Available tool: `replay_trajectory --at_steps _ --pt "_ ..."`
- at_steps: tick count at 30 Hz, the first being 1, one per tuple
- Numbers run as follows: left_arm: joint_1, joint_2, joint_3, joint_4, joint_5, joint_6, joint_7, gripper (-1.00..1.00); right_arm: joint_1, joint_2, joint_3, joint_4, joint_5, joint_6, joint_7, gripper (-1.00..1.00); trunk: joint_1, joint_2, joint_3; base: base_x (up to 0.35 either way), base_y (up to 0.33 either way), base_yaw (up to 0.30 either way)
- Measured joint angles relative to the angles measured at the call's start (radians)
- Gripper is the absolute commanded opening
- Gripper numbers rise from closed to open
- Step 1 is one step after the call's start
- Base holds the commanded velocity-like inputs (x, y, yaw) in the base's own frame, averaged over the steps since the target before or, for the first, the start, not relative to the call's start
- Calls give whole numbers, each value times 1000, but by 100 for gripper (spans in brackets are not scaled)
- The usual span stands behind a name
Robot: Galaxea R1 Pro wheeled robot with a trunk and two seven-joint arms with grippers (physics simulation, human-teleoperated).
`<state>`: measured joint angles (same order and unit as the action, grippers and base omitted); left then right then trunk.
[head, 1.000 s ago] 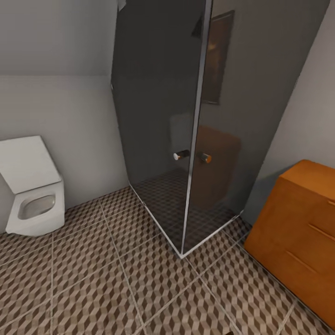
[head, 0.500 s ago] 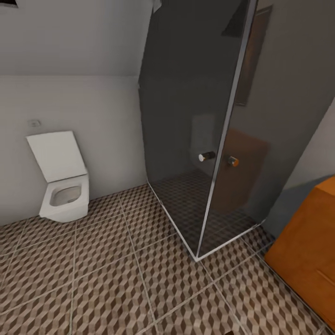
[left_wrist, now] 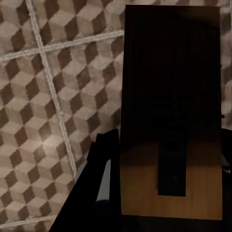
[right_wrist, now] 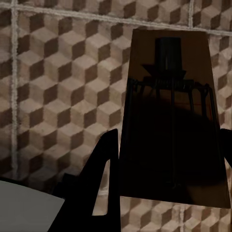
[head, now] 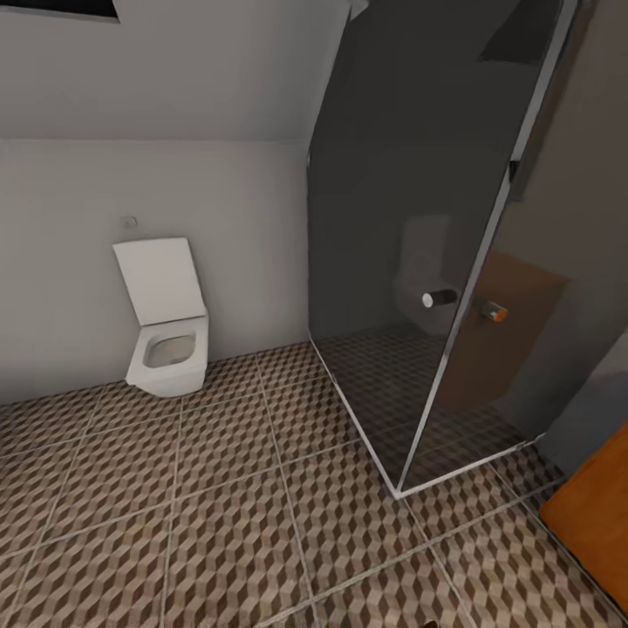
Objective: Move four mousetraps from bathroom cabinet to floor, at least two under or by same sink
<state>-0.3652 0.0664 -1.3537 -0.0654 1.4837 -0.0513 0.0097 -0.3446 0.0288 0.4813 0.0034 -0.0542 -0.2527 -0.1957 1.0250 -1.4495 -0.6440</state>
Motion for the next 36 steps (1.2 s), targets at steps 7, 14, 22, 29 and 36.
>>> replay_trajectory --at_steps 7,14,22,29,36 --pt "0 -1 0 0 0 0 0 -100 0 -1 -2 2 -5 8 -3 -100 0 0 -6 0 0 266" --pt "0 -1 0 0 0 0 0 -100 0 -3 -3 3 -5 12 -4 -100 0 0 -12 0 0 258" --pt "0 0 0 0 0 0 0 -100 0 -2 -2 3 -5 11 -4 -100 0 0 -21 0 0 243" --pt "0 -1 0 0 0 0 0 -100 0 0 0 2 1 7 -3 -100 0 0 -28 0 0 248" --pt "0 0 0 0 0 0 0 -100 0 -1 1 2 6 4 -2 -100 0 0 -30 0 0 279"
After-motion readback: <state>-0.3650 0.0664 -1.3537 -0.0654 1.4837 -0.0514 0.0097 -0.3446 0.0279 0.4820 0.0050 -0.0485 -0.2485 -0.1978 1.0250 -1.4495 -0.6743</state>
